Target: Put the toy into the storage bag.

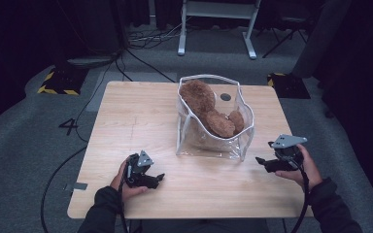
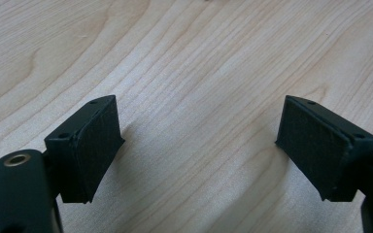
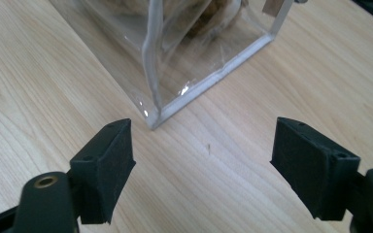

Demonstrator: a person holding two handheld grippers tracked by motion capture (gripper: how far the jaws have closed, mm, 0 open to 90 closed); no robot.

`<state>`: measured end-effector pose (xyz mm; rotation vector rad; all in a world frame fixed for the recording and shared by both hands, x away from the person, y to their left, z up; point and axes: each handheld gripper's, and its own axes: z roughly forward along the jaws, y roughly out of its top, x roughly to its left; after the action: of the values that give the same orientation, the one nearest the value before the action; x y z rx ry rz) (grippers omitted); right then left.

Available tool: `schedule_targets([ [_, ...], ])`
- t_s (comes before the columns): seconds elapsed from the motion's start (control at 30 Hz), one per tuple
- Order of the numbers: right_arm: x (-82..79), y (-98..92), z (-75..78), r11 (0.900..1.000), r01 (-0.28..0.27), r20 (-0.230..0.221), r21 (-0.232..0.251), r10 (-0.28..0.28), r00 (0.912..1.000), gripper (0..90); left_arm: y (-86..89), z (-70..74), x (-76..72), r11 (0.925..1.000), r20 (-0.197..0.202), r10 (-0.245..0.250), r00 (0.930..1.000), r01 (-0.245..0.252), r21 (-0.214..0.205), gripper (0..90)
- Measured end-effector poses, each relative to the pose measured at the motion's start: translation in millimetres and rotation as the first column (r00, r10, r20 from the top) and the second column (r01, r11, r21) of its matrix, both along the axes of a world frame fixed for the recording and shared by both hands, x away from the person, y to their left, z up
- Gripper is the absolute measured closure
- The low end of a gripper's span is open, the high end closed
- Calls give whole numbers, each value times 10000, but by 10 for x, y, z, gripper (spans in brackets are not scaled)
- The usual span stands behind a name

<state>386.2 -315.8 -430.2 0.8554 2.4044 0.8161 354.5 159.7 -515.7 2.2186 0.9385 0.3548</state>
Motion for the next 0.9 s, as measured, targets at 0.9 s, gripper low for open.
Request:
schedule_targets([
  [0.9,-84,-306,-496,9980,575,-651,-257,-591,9961,224,0,1,0,10000,-11,-3,10000,3,12,160],
])
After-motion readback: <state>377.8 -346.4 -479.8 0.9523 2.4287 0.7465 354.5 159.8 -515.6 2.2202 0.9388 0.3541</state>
